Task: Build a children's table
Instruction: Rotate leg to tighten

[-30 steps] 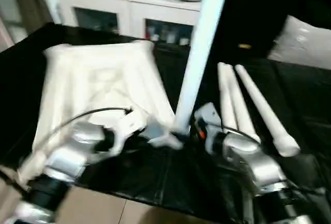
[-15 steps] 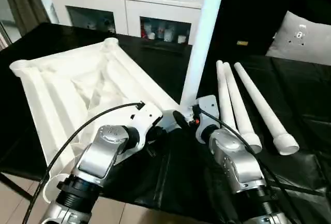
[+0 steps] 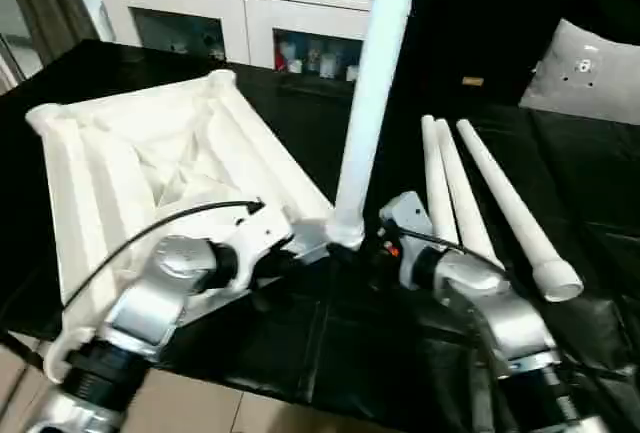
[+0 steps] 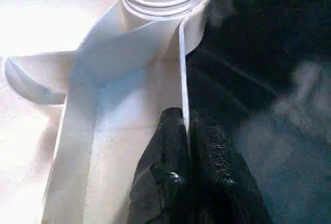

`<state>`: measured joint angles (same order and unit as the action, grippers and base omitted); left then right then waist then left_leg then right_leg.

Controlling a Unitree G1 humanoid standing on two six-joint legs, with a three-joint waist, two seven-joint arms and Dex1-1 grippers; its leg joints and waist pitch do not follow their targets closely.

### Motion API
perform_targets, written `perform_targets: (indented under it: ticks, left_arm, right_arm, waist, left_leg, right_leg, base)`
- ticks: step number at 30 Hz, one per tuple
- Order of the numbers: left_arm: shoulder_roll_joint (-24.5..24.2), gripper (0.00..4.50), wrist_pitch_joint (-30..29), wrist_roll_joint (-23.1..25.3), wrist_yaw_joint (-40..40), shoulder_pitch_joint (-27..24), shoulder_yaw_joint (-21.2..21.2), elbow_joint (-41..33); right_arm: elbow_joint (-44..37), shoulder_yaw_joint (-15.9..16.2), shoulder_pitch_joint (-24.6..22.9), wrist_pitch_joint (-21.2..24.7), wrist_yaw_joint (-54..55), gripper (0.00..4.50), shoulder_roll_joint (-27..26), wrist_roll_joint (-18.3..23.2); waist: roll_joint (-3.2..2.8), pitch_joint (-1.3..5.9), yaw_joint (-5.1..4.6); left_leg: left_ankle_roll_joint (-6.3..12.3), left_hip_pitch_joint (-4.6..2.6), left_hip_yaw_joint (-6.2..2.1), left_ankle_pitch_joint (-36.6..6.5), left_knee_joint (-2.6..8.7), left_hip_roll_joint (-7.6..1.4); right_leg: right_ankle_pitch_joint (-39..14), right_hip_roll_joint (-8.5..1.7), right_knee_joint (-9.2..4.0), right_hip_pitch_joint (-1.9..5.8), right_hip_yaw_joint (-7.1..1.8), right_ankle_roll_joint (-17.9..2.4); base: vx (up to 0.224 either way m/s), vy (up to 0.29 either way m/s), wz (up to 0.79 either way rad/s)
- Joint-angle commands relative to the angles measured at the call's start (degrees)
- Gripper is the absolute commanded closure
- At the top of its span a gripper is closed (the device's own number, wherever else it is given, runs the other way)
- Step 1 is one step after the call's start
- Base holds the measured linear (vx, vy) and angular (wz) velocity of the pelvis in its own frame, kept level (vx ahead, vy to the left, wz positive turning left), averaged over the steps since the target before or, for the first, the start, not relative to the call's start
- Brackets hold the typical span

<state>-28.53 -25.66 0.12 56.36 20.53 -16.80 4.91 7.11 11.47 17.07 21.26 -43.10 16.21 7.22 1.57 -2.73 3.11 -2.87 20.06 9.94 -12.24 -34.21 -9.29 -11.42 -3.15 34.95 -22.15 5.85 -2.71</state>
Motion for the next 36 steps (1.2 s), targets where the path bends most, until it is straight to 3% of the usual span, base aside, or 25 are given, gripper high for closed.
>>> perform_targets:
  ticks: [1,6,8,17,18,22,26,33,36]
  left_arm:
    - [-0.4,4.5,3.0,-0.5,3.1,0.5,-1.6,-0.9]
    - [-5.3,4.5,9.3,-1.4,12.0,0.1,-3.7,0.3]
    - [-6.8,4.5,11.2,-1.9,14.7,0.6,-4.3,1.0]
    - [-7.9,4.5,13.6,-2.7,17.8,1.4,-4.5,2.0]
    - [-8.0,4.5,13.7,-2.8,18.0,1.3,-4.6,1.9]
    - [-8.1,4.5,13.8,-3.0,19.1,0.9,-4.7,1.2]
    - [-8.1,4.5,14.2,-2.8,19.1,0.9,-4.9,1.3]
    - [-8.2,4.5,14.6,-2.9,19.3,1.0,-5.0,1.5]
    - [-8.3,4.5,14.8,-2.6,19.3,1.0,-5.1,1.8]
  right_arm:
    - [-0.9,0.2,0.8,-0.1,-2.6,0.05,0.6,1.2]
    - [-0.5,0.9,2.6,-1.9,-12.2,0.05,5.6,3.2]
    - [1.0,2.5,3.9,-3.7,-15.3,0.05,7.8,2.3]
    - [1.1,4.5,3.6,-5.2,-19.7,0.05,8.5,2.7]
    - [1.0,4.6,3.5,-5.1,-20.0,0.33,8.4,3.1]
    - [1.4,5.4,3.4,-5.5,-20.5,0.53,8.3,2.9]
    - [1.7,5.5,3.2,-5.3,-20.6,0.82,7.8,2.8]
    - [1.2,6.5,2.7,-4.5,-21.9,1.53,8.2,3.1]
    - [1.2,7.3,2.5,-4.5,-22.3,1.6,8.7,2.5]
  waist:
    - [-0.54,2.89,0.12]
    - [-0.62,2.95,0.83]
    - [-0.3,2.96,1.24]
    - [-0.08,2.97,1.74]
    - [0.01,2.98,1.75]
    - [-0.25,3.01,1.8]
    - [0.07,3.02,1.73]
    - [0.01,3.04,1.77]
    - [-0.07,3.04,1.81]
  left_leg:
    - [3.47,-0.16,-1.67,-6.9,3.95,-4.43]
    - [3.19,-0.4,-1.71,-7.3,3.99,-4.63]
    - [3.11,-0.44,-1.65,-7.0,4.0,-4.55]
    - [2.74,-0.37,-1.6,-6.8,4.01,-4.62]
    - [2.71,-0.34,-1.6,-6.7,4.02,-4.63]
    - [2.53,-0.47,-1.63,-6.5,4.03,-4.73]
    - [2.54,-0.35,-1.56,-6.5,3.99,-4.64]
    - [2.62,-0.31,-1.59,-6.2,3.98,-4.65]
    - [2.47,-0.35,-1.64,-6.2,4.03,-4.7]
  right_leg:
    - [-13.4,-6.15,-4.84,2.89,-4.47,-8.4]
    - [-12.7,-6.28,-4.66,2.84,-4.51,-8.7]
    - [-12.6,-6.32,-4.44,2.79,-4.46,-9.0]
    - [-13.3,-6.44,-4.45,2.88,-4.51,-8.9]
    - [-13.7,-6.49,-4.48,2.92,-4.53,-8.6]
    - [-13.4,-6.42,-4.4,2.78,-4.49,-8.7]
    - [-13.2,-6.43,-4.42,2.89,-4.5,-8.7]
    - [-12.8,-6.42,-4.31,2.93,-4.49,-8.8]
    - [-13.0,-6.4,-4.31,2.92,-4.48,-8.6]
  base:
    - [0.0,0.0,0.0]
    - [0.0,0.0,0.0]
    - [0.0,0.0,0.0]
    - [0.0,0.0,0.0]
    - [0.0,0.0,0.0]
    - [0.0,0.0,0.0]
    - [0.0,0.0,0.0]
    - [0.0,0.0,0.0]
    - [0.0,0.0,0.0]
